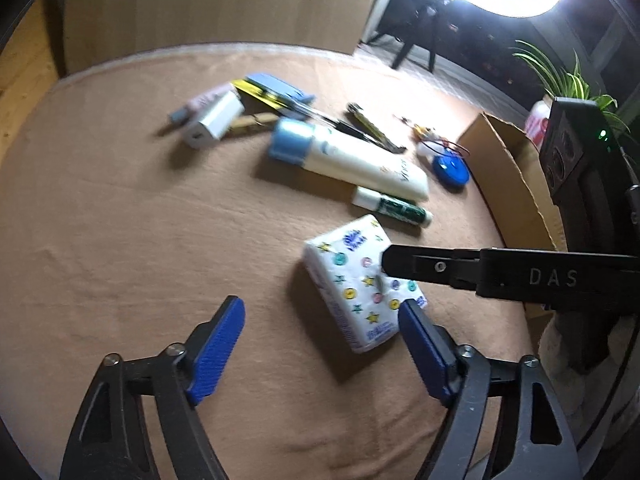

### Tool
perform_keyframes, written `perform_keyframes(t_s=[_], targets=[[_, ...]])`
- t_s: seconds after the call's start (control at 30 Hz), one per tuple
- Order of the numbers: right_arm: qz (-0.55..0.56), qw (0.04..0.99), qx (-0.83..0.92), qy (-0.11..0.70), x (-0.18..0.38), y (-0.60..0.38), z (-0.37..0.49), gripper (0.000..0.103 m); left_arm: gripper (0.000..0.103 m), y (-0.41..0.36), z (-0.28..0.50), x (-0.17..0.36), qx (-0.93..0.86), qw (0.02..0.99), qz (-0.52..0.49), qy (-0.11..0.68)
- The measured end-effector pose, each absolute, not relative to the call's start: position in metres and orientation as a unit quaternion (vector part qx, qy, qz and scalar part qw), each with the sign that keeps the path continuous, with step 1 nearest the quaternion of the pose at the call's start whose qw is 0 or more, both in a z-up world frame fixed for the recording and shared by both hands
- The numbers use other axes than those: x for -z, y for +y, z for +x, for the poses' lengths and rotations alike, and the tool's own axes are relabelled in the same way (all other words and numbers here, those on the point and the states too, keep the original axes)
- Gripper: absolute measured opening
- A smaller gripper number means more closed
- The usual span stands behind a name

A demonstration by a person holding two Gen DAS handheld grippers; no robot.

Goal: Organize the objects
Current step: 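Close the right tool around the Vinda tissue pack, then carry the tissue pack into the cardboard box and open the right tool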

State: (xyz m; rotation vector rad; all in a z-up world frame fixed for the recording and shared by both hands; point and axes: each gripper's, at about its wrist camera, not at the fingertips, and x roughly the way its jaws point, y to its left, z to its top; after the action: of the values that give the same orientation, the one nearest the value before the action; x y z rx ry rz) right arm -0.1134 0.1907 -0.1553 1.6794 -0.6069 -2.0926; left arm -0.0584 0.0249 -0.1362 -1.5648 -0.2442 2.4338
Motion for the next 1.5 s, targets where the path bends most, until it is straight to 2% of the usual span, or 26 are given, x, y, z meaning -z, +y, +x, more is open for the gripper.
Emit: perform_keyframes(t_s=[0.17,0.33,0.4,0.7,0.9,1.27,1.5], targets=[[0.606,0.202,0.742,-0.205,0.156,0.182,-0.113,0.033,0.066,0.036,-0.065,0.148,-0.825,0.136,-0.543,-0.076],[0.610,0.205,0.740,-0.197,0.157,0.176,-0.112,0.030,0.062,0.044,-0.067,0.150,-0.821,0.156,-0.543,-0.079],[0.610,0.206,0.739,-0.198,0.158,0.175,-0.112,0.030,0.057,0.046,-0.069,0.151,-0.818,0.163,-0.544,-0.086],[0.602,0.197,0.744,-0.211,0.152,0.188,-0.102,0.029,0.056,0.057,-0.067,0.144,-0.820,0.173,-0.539,-0.090],[0.569,0.185,0.769,-0.224,0.125,0.213,-0.088,0.029,0.056,0.082,-0.062,0.116,-0.831,0.191,-0.516,-0.075],[0.504,0.118,0.822,-0.239,0.069,0.298,-0.047,0.029,0.055,0.174,-0.063,0.062,-0.842,0.267,-0.466,-0.040],[0.484,0.074,0.833,-0.255,0.062,0.353,-0.024,0.029,0.055,0.241,-0.063,0.050,-0.836,0.310,-0.452,-0.014]])
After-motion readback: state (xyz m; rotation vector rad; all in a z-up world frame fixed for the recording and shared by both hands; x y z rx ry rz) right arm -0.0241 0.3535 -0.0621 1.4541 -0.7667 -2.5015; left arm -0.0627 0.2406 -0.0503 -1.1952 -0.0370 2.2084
